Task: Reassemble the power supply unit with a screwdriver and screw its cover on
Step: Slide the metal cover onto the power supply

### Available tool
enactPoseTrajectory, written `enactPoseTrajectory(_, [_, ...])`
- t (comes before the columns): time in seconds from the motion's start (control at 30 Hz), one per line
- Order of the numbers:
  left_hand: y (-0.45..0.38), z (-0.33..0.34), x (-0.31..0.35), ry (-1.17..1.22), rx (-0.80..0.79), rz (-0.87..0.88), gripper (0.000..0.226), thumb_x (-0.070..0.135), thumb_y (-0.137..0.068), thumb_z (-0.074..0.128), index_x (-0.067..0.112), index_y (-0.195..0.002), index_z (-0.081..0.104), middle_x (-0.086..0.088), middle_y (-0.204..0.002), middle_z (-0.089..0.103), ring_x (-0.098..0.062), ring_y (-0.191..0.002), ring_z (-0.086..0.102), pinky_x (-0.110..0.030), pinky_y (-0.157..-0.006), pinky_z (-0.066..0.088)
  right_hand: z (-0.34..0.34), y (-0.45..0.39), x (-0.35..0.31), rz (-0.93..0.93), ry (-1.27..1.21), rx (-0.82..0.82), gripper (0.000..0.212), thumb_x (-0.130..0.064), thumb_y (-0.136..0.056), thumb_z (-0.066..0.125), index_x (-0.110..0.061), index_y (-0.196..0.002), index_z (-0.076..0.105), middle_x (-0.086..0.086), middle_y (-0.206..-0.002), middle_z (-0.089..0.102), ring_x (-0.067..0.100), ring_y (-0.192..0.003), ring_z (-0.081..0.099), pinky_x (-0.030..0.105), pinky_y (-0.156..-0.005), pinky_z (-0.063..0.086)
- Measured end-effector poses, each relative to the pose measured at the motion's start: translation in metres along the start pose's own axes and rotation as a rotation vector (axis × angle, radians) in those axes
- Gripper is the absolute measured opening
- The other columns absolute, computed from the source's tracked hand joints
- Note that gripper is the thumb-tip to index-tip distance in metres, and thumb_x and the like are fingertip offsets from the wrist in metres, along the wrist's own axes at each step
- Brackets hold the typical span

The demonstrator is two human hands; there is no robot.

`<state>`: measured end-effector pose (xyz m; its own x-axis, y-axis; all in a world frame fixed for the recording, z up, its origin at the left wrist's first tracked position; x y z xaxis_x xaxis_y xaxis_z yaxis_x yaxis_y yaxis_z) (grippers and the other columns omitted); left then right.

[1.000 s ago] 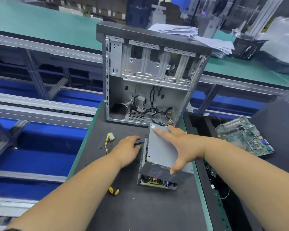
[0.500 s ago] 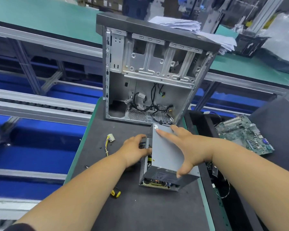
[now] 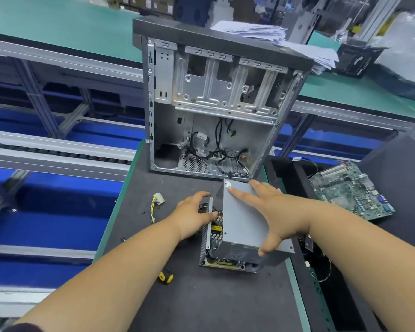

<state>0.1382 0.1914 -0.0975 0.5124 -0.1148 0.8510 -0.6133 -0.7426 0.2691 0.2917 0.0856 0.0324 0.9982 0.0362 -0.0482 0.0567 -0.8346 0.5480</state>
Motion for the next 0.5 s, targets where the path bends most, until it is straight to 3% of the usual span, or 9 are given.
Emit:
enactPoseTrajectory(0.17, [-0.001,0.000,0.001,-0.010,-0.002,0.001,0.067,0.044,-0.083,0.068,0.036,-0.142,0.038,-0.005,-0.143,0.046,-0.026,-0.134,0.039,-0.047,-0.110,0.036,-0.020,0.004,-0.007,-0.042,-0.010,0.068,0.142,-0.061,-0.050,0.086,-0.067,-0.133,-0.029,0.004,-0.161,-0.020,0.026,-0.149,-0.018,0.049,-0.118,0.007])
enactPoseTrajectory(0.5, [0.002,-0.002,0.003,-0.030,-0.008,-0.007,0.065,0.042,-0.085,0.065,0.040,-0.143,0.035,-0.006,-0.144,0.045,-0.027,-0.134,0.039,-0.047,-0.110,0.035,-0.005,-0.009,-0.011,-0.010,-0.018,0.009,0.142,-0.058,-0.050,0.087,-0.066,-0.133,-0.029,0.005,-0.162,-0.019,0.024,-0.149,-0.018,0.050,-0.119,0.007])
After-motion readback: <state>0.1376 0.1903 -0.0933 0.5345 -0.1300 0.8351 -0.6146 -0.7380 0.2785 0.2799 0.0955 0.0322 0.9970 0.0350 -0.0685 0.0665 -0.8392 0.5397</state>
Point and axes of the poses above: each hand's wrist, its own y-axis away from the middle knuckle, its own z-axis out of the palm, x = y × z, the point moved 6 cm from there along -y, towards the middle knuckle
